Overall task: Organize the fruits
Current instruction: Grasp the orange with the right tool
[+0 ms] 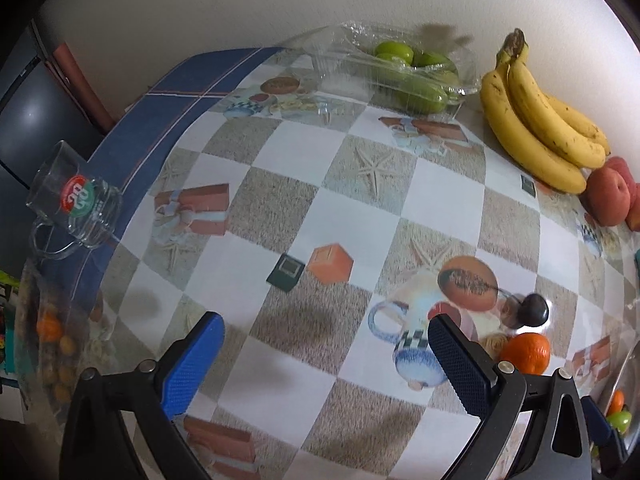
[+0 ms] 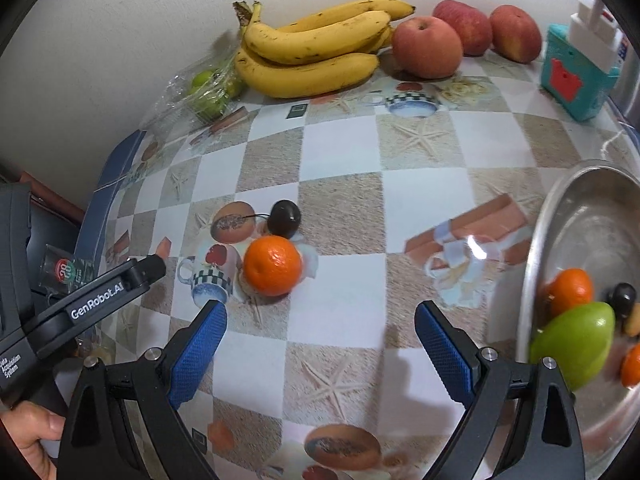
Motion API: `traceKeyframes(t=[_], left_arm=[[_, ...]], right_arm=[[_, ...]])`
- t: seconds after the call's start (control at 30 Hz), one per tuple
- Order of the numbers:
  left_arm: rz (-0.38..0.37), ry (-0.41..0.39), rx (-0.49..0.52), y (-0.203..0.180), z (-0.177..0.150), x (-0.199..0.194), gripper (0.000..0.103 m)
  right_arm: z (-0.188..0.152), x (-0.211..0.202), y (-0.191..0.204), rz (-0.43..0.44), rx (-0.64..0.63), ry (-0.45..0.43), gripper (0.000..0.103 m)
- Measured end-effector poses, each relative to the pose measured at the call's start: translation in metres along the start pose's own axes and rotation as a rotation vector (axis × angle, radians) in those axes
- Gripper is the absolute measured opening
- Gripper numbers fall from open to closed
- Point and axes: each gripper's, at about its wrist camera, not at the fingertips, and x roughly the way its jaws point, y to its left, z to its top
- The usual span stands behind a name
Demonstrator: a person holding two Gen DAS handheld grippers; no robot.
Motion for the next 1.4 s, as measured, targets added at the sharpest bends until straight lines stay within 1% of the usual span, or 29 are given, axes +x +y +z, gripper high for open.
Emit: traceKeyframes(t=[0.2,0.3,0.33,0.37,0.43,0.57,0.63,0.67,0.73,0.8,0.87,1.0,1.13,1.2,1.23,1.4], left_arm=[[-0.015,-0.028,0.018,-0.002,0.006,0.003,0.103],[-0.024,-0.041,0.031,-0.004,0.009,0.004,0.103],[-0.025,-0.045,0.033,-0.005,0.010,0.005,0.103],[-0.027,-0.047,0.033,-0.005,0.010,0.005,0.103],[-0.029,-0.046,0.031,-0.004,0.011,0.007,0.103],[-0.038,-0.034,0.023,-0.003,0.010,0.012,0.103],[-0.042,-0.029,0.021,-0.003,0.010,0.013,0.103],[-0.044,-0.028,0.020,-0.003,0.010,0.014,0.103],[-0.047,-0.029,0.018,-0.002,0.010,0.013,0.103],[-0.047,-0.032,0.016,-0.002,0.010,0.012,0.103],[-0.050,-0.034,0.015,-0.003,0.011,0.011,0.103],[-0.056,-0.030,0.009,-0.004,0.011,0.011,0.103],[-0.070,-0.022,0.008,-0.011,0.011,0.012,0.103],[-0.079,-0.020,0.020,-0.016,0.010,0.012,0.101],[-0.083,-0.020,0.023,-0.017,0.010,0.012,0.099],[-0.144,-0.018,0.031,-0.028,0.008,0.011,0.093]], right_arm=[[0.004,0.013,0.010,0.012,-0.033,-0.014,0.095],[0.007,0.020,0.016,0.002,-0.049,-0.016,0.095],[0.008,0.023,0.018,-0.001,-0.057,-0.017,0.093],[0.009,0.025,0.019,-0.006,-0.064,-0.018,0.090],[0.009,0.030,0.021,-0.015,-0.071,-0.017,0.075],[0.009,0.035,0.023,-0.021,-0.079,-0.014,0.064],[0.010,0.035,0.025,-0.005,-0.081,-0.016,0.055],[0.010,0.035,0.026,0.002,-0.081,-0.016,0.053],[0.010,0.034,0.028,0.009,-0.087,-0.023,0.046],[0.010,0.034,0.030,0.019,-0.092,-0.022,0.042],[0.010,0.033,0.030,0.018,-0.091,-0.023,0.041],[0.010,0.030,0.026,0.054,-0.068,-0.019,0.040],[0.014,0.022,0.022,0.067,-0.052,-0.030,0.040],[0.017,0.016,0.016,0.064,-0.035,-0.040,0.040],[0.019,0.013,0.012,0.059,-0.022,-0.047,0.040],[0.023,-0.002,-0.013,0.045,0.040,-0.074,0.040]])
